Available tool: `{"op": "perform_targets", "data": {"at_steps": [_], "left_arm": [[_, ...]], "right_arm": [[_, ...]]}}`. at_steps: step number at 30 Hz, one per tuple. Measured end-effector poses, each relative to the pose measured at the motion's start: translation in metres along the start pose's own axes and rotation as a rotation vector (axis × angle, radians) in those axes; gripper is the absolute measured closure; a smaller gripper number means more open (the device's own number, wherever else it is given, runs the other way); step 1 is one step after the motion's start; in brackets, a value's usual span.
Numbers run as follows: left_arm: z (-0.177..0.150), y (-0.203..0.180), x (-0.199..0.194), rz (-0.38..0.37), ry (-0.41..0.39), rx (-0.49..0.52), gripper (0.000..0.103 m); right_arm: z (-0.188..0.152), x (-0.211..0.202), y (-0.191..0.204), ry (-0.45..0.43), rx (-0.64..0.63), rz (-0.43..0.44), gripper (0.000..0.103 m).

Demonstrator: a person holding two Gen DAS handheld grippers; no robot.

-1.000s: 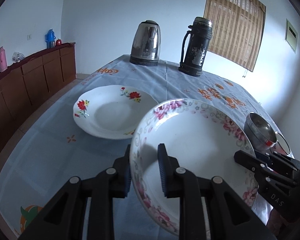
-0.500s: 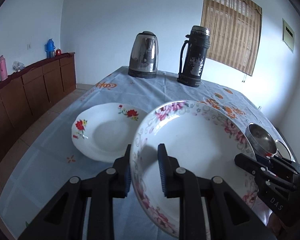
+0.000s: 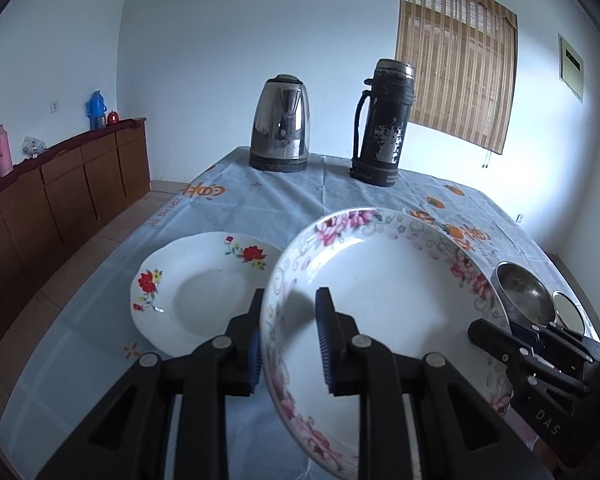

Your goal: Organize plates and bowls

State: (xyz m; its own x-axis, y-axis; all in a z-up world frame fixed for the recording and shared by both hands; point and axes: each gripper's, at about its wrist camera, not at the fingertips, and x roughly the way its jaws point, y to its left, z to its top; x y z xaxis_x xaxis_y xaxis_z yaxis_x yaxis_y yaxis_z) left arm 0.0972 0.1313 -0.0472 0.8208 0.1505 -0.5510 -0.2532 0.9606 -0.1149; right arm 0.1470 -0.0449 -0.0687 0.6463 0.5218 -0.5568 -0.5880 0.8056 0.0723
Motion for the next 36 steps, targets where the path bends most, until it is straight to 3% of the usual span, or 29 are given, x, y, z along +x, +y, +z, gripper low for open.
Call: {"op": "perform_targets", "data": {"at_steps": [36], "left_arm": [[0.027,-0.026,0.054,-0.032,-0.005,0.014,0.082]], "right_arm": [[0.016,0.026,-0.033,-0.034,0.065,-0.109,0.083]]}}
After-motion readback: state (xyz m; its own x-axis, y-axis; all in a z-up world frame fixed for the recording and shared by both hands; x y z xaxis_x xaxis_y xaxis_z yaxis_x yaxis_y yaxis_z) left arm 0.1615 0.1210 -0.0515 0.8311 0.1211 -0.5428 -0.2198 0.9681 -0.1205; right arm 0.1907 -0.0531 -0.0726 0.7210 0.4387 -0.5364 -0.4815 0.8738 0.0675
